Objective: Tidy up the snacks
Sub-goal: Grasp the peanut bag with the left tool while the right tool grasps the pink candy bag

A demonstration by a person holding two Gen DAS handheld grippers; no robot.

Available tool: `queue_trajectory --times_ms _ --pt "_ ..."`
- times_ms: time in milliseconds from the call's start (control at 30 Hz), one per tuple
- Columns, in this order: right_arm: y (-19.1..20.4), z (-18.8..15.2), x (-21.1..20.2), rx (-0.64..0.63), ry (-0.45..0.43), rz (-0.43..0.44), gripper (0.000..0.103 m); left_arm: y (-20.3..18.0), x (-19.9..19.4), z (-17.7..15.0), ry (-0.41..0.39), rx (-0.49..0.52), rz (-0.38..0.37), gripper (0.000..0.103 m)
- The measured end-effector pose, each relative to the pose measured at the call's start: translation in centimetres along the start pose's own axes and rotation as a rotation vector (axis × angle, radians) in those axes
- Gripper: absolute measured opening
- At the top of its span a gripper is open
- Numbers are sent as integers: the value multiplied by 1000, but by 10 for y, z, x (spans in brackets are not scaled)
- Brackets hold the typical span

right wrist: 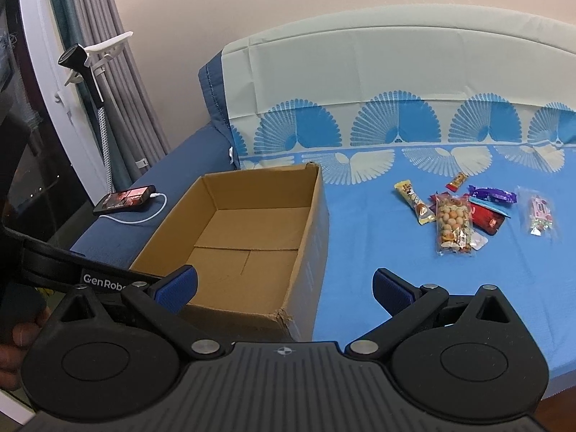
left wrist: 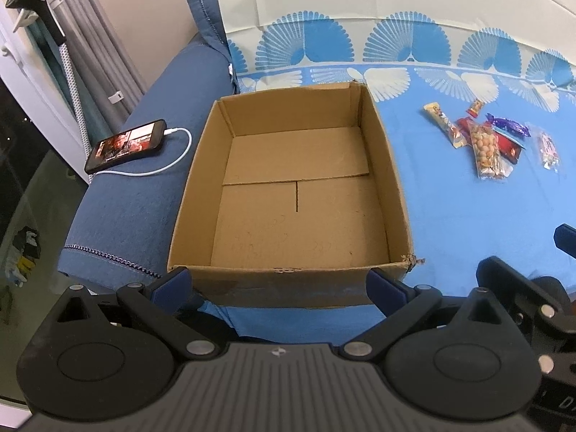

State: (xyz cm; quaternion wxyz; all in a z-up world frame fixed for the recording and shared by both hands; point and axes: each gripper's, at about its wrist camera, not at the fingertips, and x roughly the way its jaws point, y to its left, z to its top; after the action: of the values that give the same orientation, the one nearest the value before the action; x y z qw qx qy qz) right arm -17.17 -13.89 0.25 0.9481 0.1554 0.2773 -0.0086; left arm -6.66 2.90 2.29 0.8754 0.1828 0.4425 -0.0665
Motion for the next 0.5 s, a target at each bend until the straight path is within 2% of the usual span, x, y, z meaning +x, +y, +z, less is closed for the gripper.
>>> queue_trajectory --times_ms 133,233,367,500 --pt "-10 1 -1 26 -6 -21 103 -11 1 1 7 22 -3 103" --pt "-24 1 -1 45 -13 -57 103 -23 5 5 22 46 -33 103" --pt "-57 -1 -3 68 -24 -151 103 -43 23 16 101 58 -151 103" --pt "-106 0 -8 115 -43 -274 103 -69 42 34 161 20 -287 103"
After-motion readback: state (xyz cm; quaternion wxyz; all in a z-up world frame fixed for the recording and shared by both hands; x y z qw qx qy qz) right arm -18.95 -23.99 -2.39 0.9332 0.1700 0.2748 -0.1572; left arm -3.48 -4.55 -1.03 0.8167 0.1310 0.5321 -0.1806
